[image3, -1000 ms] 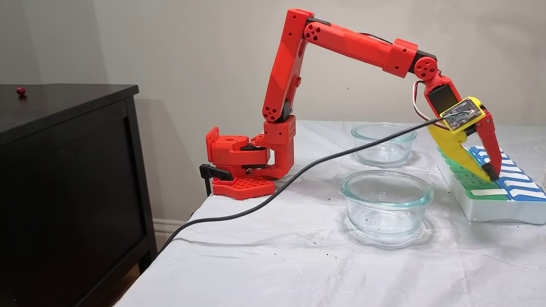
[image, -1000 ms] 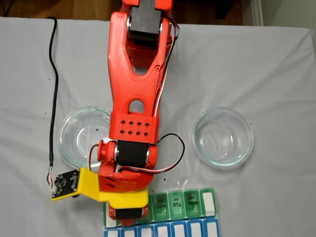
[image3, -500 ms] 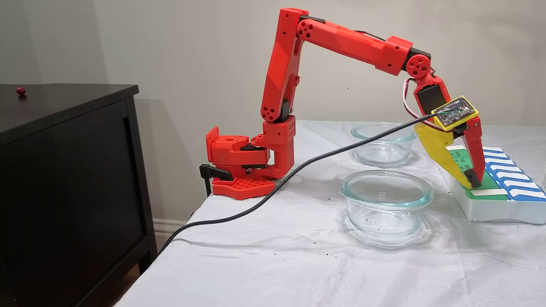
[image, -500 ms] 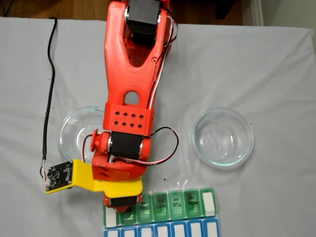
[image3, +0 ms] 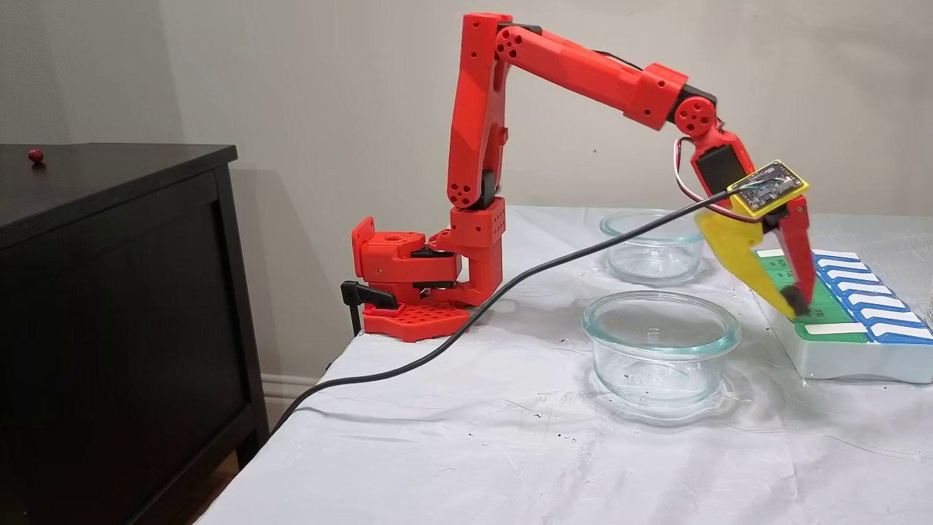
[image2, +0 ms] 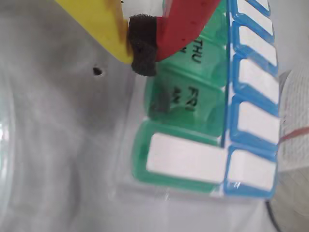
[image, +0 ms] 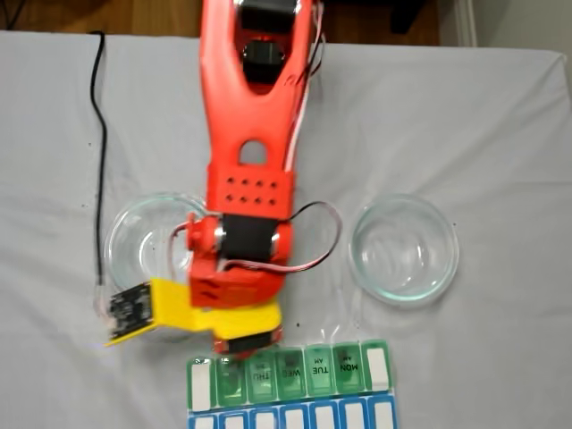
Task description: Sort medicines into box.
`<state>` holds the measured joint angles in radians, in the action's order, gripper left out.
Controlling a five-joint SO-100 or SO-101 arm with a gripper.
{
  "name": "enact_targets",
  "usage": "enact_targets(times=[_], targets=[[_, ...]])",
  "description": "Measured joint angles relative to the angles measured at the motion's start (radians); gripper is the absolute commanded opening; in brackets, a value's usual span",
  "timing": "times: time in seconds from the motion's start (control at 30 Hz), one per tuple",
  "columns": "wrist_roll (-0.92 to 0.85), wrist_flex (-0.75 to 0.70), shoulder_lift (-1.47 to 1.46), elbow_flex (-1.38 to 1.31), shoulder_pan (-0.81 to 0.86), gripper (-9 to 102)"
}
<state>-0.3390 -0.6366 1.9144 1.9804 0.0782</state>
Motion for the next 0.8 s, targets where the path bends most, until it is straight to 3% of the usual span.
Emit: enact_targets(times=[0.23,0.43,0.8], targets=[[0.02,-0.017,0.233,0.035,0.015,0],[0.018,-0.087,0.479,0.258,-0.023,0],[-0.114,-0.342,0.969,0.638,-0.15,0]])
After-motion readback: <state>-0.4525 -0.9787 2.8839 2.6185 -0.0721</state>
